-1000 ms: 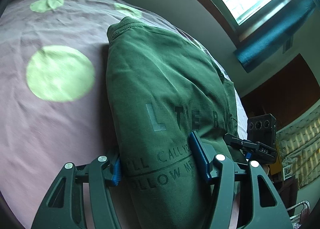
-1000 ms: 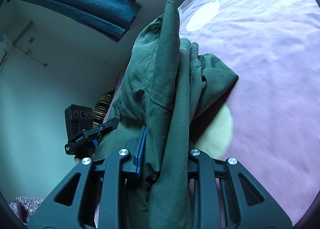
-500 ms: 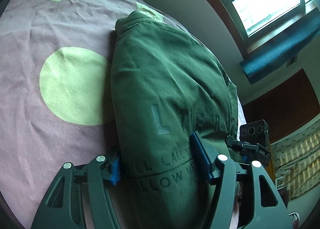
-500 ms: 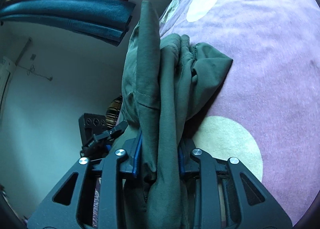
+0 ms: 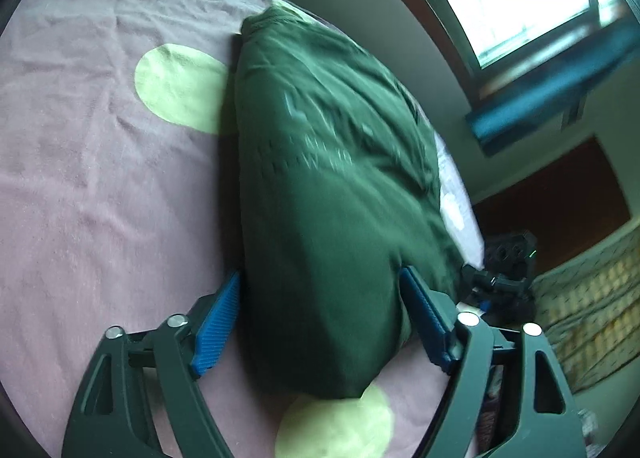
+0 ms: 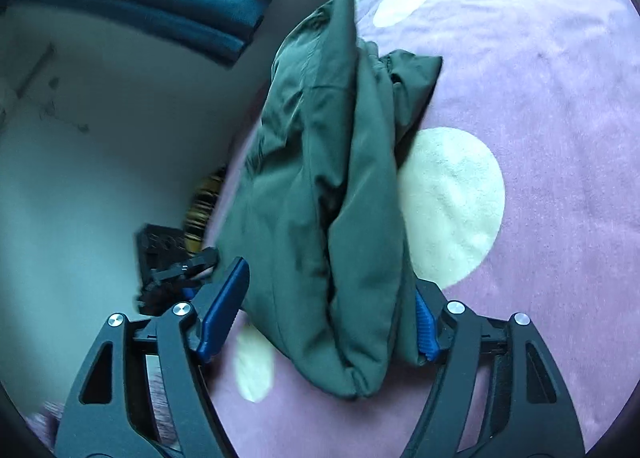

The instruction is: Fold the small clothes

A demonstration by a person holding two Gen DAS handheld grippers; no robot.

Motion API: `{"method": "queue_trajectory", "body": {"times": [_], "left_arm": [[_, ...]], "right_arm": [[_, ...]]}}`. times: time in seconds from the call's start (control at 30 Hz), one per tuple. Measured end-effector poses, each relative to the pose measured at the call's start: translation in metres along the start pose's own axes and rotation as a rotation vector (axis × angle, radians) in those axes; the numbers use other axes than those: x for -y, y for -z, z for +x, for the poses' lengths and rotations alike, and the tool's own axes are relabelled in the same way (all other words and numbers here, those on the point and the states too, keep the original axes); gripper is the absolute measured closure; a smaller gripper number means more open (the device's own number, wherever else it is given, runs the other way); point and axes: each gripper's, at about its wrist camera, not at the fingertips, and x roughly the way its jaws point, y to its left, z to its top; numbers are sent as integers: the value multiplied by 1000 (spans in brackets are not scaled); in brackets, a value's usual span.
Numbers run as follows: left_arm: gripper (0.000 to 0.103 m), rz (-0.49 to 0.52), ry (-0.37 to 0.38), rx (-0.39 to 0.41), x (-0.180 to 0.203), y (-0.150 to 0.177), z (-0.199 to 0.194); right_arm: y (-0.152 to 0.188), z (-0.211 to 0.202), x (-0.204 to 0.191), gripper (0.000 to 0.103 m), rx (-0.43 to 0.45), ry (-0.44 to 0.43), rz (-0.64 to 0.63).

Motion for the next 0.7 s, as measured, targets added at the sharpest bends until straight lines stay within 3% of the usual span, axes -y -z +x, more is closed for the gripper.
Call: {"method": "queue_trajectory", "body": {"times": [0.03,0.07,0.17,0.3,0.4,0.43,0.57,0.7], "left_arm": [[39,29,-27,0,2,3,0],[43,40,-34,1,-1,3,-2],[46,53,-43,7,4,4,-4],[45,87,-56,3,0,9,-2],[40,73,-30,6,-1,4,-4],[38,63,-21,2,-3,3,-6],[26,93,-26,34,-5,-9,-20],[25,115,-51,60,-11,-48,-7]], "right_arm": [[2,3,1,54,-12,21,16],[4,5,4,67,-24,-5,58],[8,2,9,77,-23,-50,77],[9,5,23,78,-30,-102,107],[-2,6,20,75,-24,-134,107],[-2,-2,22,69,-26,-134,104],[-21,-21,23,31,24,-132,76],[-60,-12,33,29,35,-88,86]]}}
